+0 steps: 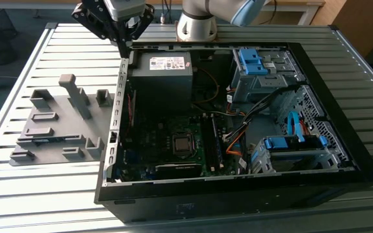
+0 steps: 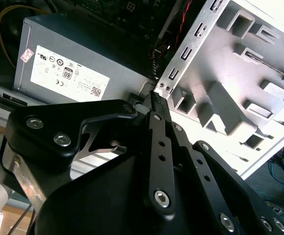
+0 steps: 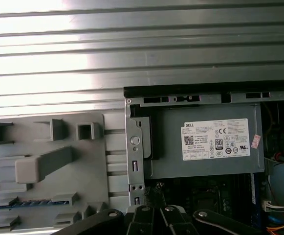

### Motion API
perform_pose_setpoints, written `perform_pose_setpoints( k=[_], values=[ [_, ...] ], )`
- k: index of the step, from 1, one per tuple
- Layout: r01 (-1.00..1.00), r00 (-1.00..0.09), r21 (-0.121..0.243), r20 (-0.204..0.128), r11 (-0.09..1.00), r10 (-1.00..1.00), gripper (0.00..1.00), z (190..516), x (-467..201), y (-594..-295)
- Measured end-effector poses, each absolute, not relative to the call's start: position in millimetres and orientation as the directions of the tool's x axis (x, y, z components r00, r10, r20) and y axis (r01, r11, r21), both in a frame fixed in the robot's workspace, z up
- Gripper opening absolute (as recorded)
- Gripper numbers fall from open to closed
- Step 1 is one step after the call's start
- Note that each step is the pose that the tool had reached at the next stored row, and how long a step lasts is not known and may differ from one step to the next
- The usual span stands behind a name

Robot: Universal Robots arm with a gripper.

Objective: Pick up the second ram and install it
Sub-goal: 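Reach for the second ram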

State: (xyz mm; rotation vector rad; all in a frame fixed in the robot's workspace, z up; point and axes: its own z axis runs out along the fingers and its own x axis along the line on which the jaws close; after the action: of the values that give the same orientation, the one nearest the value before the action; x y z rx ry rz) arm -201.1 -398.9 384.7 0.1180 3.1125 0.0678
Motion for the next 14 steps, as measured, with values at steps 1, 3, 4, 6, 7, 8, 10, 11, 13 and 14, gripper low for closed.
perform_pose_setpoints(
  k=[1,3,4,6,7,8,10,11,13,14],
  values=[
    [0.075,-0.997,0.044,-0.024,0.996,0.076,0.11,384.7,-201.4,-398.9],
    [0.075,-0.997,0.044,-0.024,0.996,0.076,0.11,384.6,-202.2,-398.9],
    [0.075,-0.997,0.044,-0.024,0.996,0.076,0.11,384.5,-202.8,-398.9],
    [0.075,-0.997,0.044,-0.024,0.996,0.076,0.11,384.4,-203.7,-398.9],
    [0.075,-0.997,0.044,-0.024,0.996,0.076,0.11,384.4,-204.1,-398.9],
    [0.075,-0.997,0.044,-0.024,0.996,0.076,0.11,384.3,-204.5,-398.9],
    [0.075,-0.997,0.044,-0.024,0.996,0.076,0.11,384.2,-205.4,-398.9],
    [0.075,-0.997,0.044,-0.024,0.996,0.076,0.11,384.1,-205.8,-398.9],
    [0.075,-0.997,0.044,-0.024,0.996,0.076,0.11,384.0,-206.6,-398.9],
    [0.075,-0.997,0.044,-0.024,0.996,0.076,0.11,384.0,-207.0,-398.9]
  ],
)
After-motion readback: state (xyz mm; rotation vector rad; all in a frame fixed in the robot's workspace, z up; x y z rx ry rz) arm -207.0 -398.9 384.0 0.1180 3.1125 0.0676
